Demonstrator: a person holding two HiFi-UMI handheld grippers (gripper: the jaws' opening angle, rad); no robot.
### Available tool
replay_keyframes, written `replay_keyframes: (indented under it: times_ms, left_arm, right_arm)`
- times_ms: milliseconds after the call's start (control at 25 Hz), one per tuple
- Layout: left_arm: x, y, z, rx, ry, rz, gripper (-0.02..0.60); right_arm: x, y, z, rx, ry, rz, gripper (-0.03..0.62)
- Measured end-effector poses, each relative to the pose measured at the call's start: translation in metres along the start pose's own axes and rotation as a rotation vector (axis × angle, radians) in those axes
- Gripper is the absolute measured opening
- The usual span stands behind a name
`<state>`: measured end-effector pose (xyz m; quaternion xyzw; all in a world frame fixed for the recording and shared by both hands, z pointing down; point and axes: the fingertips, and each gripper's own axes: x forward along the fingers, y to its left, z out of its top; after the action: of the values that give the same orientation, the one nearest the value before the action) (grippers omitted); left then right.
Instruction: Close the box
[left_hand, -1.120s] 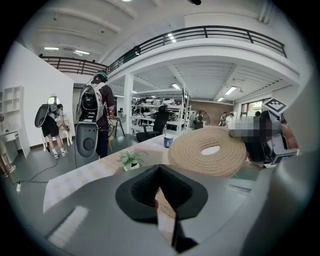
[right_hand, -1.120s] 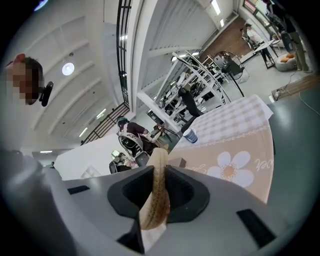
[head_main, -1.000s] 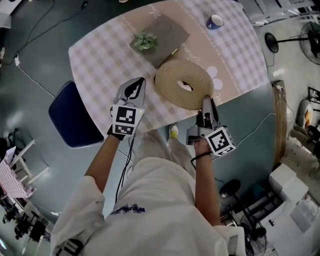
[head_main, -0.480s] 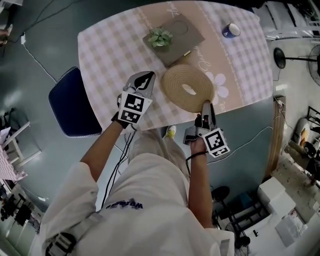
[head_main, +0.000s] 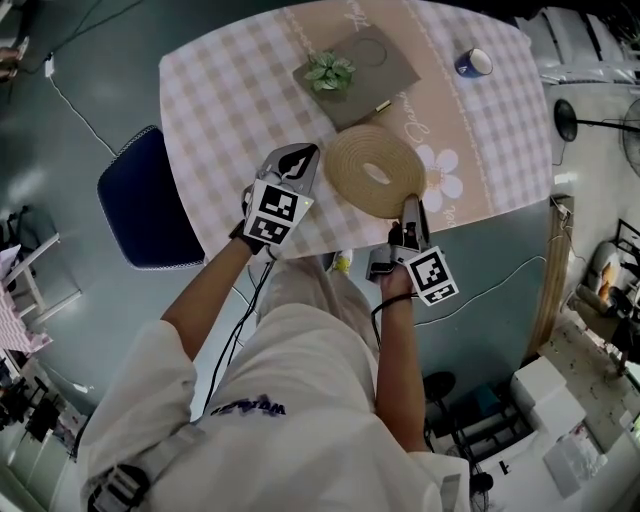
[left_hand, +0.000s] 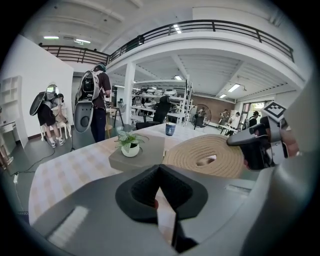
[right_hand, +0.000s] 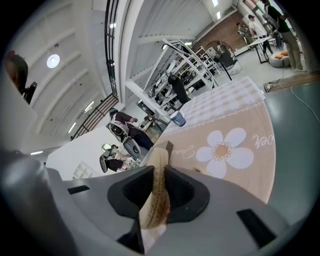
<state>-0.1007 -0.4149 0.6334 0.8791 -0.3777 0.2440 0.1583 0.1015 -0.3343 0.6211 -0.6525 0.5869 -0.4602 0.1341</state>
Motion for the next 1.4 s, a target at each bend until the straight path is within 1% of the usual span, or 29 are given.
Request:
replay_keyframes:
  times_ms: [200, 360, 640, 800, 1000, 1200, 1400]
  left_arm:
    - [0.007, -0.001, -0.006, -0.003, 0.017, -0.015, 0.002]
    - [0.016, -0.006, -0.013, 0.020, 0.037, -0.032, 0.002]
    - [0.027, -0.014, -0.016, 0.032, 0.055, -0.052, 0.002]
    - [0.029, -0.024, -0.022, 0.028, 0.068, -0.077, 0.002]
    - [0.033, -0.030, -0.027, 0.025, 0.082, -0.089, 0.002]
    - [0.033, -0.035, -0.030, 0.025, 0.086, -0.096, 0.002]
    - [0.032, -0.035, -0.031, 0.026, 0.089, -0.096, 0.002]
  right_arm:
    - [0.008, -0.006, -0.008, -0.003, 0.029, -0.004, 0.075]
    - [0.011, -0.016, -0.015, -0.017, 0.046, -0.027, 0.074]
    - [0.012, -0.023, -0.017, -0.045, 0.050, -0.045, 0.074]
    - [0.012, -0.032, -0.022, -0.127, 0.060, -0.104, 0.075]
    - [0.016, -0.031, -0.021, -0.215, 0.085, -0.120, 0.078]
    - [0.018, -0.039, -0.024, -0.298, 0.121, -0.163, 0.086]
    - [0.022, -0.047, -0.028, -0.412, 0.167, -0.220, 0.092]
